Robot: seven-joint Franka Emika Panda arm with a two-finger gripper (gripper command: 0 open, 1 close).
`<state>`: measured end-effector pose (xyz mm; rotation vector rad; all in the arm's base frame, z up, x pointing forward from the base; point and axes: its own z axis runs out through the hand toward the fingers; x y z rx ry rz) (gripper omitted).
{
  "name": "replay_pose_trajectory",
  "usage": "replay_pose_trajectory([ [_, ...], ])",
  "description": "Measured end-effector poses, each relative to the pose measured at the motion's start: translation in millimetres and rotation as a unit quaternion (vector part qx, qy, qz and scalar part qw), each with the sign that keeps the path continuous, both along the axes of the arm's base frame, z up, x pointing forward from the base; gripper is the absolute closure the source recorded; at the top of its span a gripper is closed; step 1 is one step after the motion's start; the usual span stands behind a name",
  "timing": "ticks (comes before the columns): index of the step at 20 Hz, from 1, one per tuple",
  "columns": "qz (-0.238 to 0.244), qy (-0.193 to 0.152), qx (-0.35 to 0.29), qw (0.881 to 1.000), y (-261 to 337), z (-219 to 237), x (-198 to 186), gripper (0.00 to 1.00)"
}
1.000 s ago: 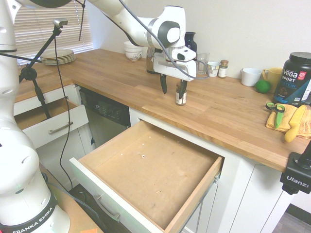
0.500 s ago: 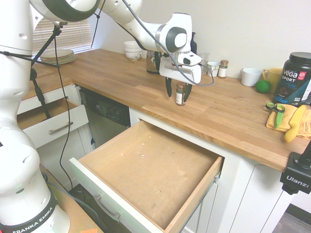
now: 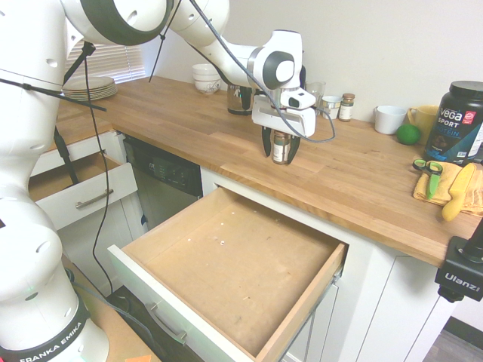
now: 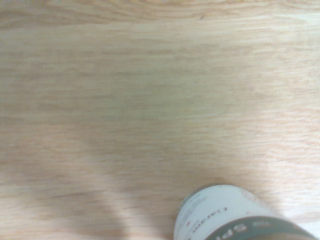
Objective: Put seasoning jar in the drawer
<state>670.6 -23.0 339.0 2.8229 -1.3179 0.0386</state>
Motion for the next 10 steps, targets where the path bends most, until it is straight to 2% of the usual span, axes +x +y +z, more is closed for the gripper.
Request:
replay_pose_trajectory([
  [10,0.003,-0.001,0.000,1.000,4.9,-2.1,4.7,1.00],
])
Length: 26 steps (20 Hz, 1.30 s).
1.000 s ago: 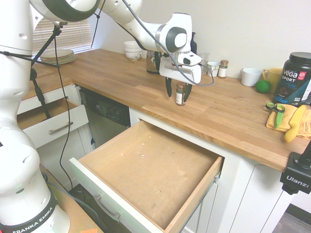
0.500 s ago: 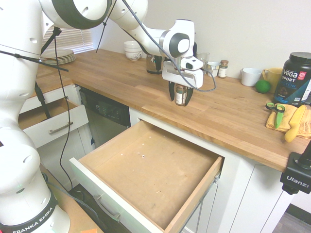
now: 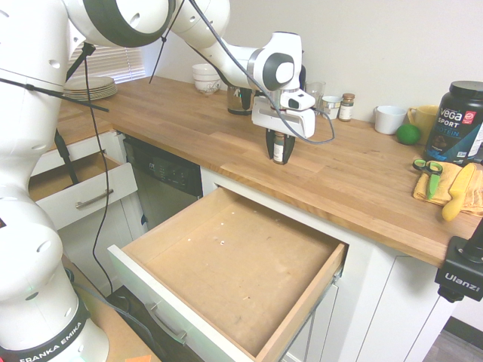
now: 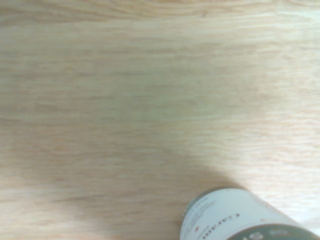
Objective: Put seasoning jar in the drawer
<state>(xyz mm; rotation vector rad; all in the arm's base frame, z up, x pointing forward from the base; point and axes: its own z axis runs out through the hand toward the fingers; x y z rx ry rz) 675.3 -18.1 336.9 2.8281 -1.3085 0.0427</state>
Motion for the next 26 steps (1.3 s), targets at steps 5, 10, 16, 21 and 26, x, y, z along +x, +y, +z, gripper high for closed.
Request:
replay_pose_trajectory([
  [5,0.002,-0.003,0.000,1.000,3.4,0.2,6.3,1.00],
  [10,0.004,-0.010,0.000,1.000,5.4,9.3,12.8,1.00],
  [16,0.004,-0.028,0.001,1.000,6.8,48.2,7.0,1.00],
  [21,0.007,-0.027,0.004,1.000,9.7,70.8,-29.7,1.00],
  [26,0.013,-0.020,0.011,1.000,2.9,69.9,-90.3,1.00],
])
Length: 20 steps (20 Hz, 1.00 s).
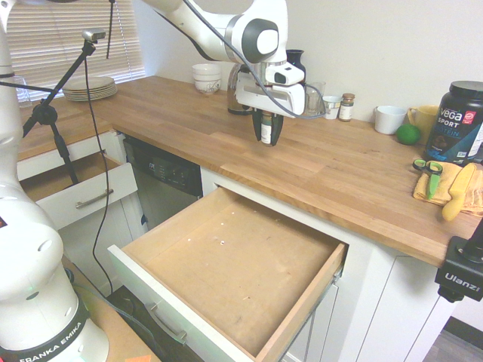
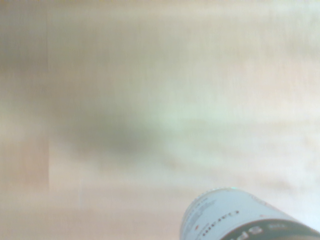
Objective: Put seasoning jar in the drawer
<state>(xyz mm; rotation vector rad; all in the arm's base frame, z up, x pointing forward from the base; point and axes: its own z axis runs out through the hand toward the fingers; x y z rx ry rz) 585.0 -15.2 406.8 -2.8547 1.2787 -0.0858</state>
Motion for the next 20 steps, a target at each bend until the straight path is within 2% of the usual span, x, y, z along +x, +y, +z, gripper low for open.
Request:
replay_pose_trajectory([
  [7,0.000,0.006,0.005,1.000,-10.1,-28.3,-99.0,1.00],
  [13,0.010,0.009,0.002,1.000,-16.1,-95.4,-184.4,1.00],
  [15,0.010,0.008,0.001,1.000,-18.6,-114.2,-198.8,1.00],
  [20,0.010,0.007,-0.005,1.000,-25.0,-148.9,-194.8,1.00],
])
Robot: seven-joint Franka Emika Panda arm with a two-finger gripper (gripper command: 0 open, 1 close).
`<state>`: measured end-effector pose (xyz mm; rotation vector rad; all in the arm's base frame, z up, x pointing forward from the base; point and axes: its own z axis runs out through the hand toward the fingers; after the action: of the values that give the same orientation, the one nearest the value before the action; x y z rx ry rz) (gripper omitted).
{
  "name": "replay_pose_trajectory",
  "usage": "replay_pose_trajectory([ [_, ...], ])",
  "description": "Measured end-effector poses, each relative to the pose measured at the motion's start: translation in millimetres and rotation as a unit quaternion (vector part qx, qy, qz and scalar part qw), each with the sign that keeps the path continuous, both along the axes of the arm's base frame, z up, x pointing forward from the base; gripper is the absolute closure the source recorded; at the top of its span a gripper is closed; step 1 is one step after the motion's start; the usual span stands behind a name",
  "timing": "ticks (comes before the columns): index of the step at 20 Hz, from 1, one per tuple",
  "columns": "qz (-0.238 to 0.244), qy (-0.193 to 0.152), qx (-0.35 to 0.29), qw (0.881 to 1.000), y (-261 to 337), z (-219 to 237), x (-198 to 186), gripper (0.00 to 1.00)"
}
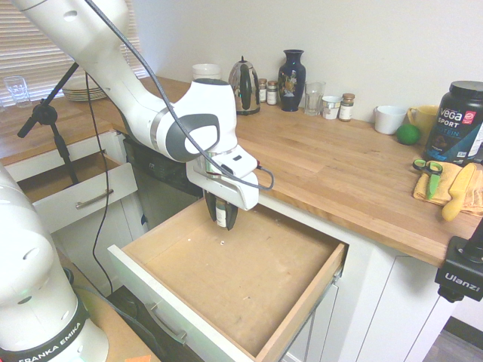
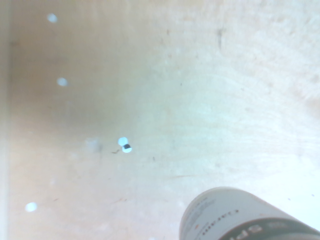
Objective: Put seasoning jar in the drawer
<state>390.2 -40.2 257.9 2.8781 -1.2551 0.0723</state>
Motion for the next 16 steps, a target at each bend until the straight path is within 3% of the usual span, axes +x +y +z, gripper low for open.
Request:
replay_pose_trajectory([
  [7,-0.004,0.012,-0.005,1.000,-3.2,-66.6,-3.5,1.00],
  [16,-0.019,0.032,-0.012,0.999,-14.9,-101.8,-8.7,1.00],
])
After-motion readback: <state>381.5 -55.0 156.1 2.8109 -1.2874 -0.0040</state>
